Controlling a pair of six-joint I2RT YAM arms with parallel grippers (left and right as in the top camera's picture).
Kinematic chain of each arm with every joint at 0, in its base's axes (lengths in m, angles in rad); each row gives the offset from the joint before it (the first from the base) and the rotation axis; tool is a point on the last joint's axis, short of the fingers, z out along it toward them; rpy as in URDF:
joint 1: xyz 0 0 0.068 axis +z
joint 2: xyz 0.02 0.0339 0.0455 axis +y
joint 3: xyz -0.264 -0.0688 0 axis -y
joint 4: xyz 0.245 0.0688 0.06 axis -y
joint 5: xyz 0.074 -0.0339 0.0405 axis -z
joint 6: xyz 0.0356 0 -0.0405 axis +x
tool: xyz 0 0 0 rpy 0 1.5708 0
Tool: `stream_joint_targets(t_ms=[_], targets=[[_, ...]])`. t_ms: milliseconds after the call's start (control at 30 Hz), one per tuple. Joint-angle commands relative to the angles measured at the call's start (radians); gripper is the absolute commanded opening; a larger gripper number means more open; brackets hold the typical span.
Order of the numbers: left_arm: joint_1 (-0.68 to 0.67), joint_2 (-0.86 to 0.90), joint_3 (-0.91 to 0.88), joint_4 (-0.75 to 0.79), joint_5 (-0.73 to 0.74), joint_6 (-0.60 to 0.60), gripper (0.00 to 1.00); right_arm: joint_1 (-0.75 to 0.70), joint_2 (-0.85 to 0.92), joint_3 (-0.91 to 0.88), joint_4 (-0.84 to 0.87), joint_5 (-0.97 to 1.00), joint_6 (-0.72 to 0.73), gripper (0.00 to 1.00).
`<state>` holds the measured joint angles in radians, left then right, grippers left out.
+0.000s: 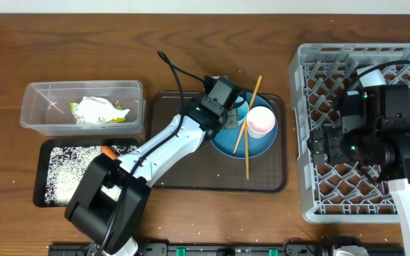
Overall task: Sort waste into correct bins and load items into the dishwasher rack
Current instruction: 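Lift the light-blue cup and carry it right toward the rack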
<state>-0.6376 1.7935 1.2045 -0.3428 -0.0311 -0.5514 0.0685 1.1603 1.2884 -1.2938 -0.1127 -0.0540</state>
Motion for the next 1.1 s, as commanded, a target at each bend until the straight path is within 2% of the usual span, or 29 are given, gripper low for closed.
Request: stream_joint_targets(t_ms=[0, 167, 367, 633, 867, 1067], targets=[[0.002, 0.011, -0.009, -0.008, -0.015, 0.0, 0.13, -0.002, -0.003, -0.001, -0.001, -0.008, 0.016, 0.99], [0.002, 0.011, -0.009, -0.011, -0.015, -0.001, 0.06, -0.002, -0.003, 0.0, 0.0, -0.008, 0.016, 0.99], [0.016, -0.014, -0.002, -0.01, -0.015, -0.001, 0.06, -0.002, -0.003, -0.001, -0.001, -0.008, 0.016, 0.99], [0.072, -0.168, 0.0, -0.019, 0.008, -0.008, 0.06, -0.002, -0.003, 0.0, -0.001, -0.008, 0.016, 0.99], [0.079, -0.353, 0.0, -0.089, 0.172, -0.002, 0.06, -0.002, -0.003, -0.001, -0.001, -0.008, 0.016, 0.99], [0.09, -0.444, 0.0, -0.126, 0.493, 0.091, 0.06, -0.002, -0.003, -0.001, 0.0, -0.008, 0.016, 0.99]])
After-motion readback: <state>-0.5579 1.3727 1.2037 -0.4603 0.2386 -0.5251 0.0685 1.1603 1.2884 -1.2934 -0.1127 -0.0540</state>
